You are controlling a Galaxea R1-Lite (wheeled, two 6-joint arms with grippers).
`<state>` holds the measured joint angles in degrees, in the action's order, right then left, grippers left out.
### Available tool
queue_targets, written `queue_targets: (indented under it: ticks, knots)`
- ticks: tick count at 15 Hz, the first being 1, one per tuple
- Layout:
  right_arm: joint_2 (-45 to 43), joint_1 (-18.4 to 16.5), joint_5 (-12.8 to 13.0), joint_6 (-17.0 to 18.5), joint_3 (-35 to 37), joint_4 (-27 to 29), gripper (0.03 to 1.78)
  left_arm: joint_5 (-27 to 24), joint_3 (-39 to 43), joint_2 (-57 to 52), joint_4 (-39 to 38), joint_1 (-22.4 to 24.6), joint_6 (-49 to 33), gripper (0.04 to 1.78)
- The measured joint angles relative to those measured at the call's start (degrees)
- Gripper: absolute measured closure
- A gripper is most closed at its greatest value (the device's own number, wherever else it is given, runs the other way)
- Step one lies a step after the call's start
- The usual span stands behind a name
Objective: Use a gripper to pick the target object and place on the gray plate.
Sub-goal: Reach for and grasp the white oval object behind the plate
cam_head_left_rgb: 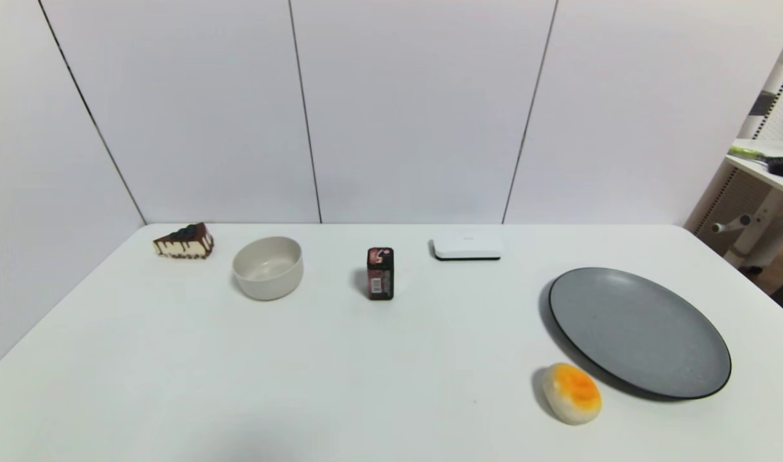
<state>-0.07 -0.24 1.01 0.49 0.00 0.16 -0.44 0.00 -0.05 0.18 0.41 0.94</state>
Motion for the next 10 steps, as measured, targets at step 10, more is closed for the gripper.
queue_targets:
  ticks: [10]
  knots:
    - [0.05, -0.02, 0.22, 1.44, 0.0, 0.37, 0.11, -0.02, 0.0, 0.0, 0.0, 0.0, -0.01, 0.13]
